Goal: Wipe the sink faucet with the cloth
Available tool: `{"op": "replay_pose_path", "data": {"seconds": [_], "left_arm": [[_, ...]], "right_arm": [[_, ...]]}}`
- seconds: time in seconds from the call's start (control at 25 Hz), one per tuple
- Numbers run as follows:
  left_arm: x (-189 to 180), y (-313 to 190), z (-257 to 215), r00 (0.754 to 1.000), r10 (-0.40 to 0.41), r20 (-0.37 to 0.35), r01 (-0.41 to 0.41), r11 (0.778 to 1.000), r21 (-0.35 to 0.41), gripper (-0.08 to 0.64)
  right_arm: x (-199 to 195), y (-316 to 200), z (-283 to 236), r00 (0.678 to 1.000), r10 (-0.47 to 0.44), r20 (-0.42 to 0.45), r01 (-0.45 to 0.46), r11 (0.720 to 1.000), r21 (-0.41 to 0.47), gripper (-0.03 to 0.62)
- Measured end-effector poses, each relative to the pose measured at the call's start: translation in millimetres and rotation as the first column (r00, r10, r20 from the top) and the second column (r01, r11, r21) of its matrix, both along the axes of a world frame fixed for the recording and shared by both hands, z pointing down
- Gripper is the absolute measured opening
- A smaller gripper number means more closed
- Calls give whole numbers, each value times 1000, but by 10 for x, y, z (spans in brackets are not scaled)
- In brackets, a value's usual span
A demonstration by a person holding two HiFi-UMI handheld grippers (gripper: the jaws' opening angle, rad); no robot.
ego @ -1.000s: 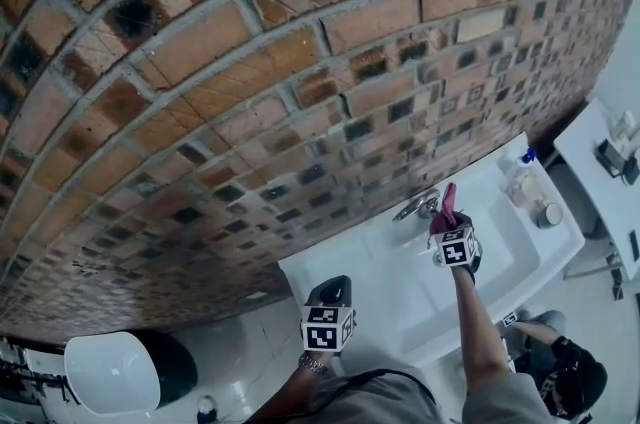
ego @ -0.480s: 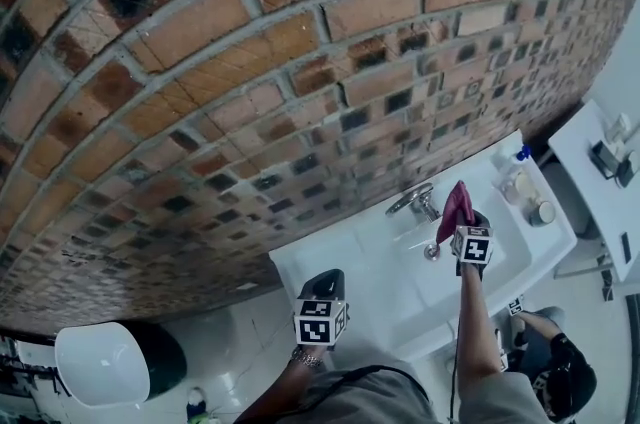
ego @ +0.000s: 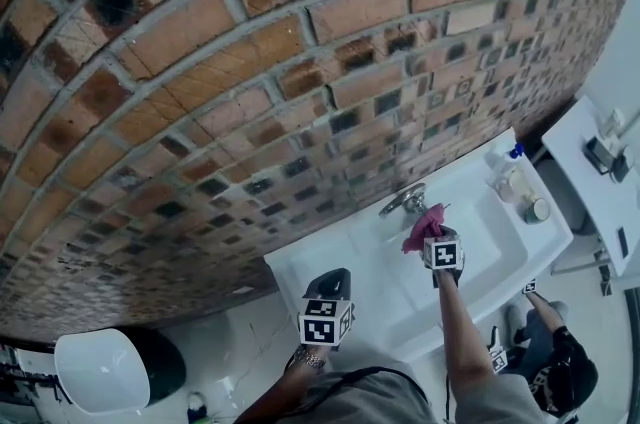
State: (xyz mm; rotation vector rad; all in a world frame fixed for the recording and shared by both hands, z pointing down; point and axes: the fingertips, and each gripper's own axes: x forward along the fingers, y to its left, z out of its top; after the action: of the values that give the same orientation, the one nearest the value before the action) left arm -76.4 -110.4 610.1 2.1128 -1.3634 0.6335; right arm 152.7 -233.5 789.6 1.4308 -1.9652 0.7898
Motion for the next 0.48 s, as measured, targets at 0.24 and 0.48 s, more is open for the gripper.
{"op": "replay_pose_path", "data": {"seconds": [0.24, 0.48], "left_arm": [[-96, 52, -5, 1000, -22, 20, 22, 1000, 0, 28], [-258, 27, -4, 998, -60, 33, 59, 998, 14, 28]], "right_arm": [[-113, -230, -688, 993, 53, 107, -73, 978, 195, 34], [-156, -561, -1611, 934, -173, 311, 8, 884, 468, 35]]}}
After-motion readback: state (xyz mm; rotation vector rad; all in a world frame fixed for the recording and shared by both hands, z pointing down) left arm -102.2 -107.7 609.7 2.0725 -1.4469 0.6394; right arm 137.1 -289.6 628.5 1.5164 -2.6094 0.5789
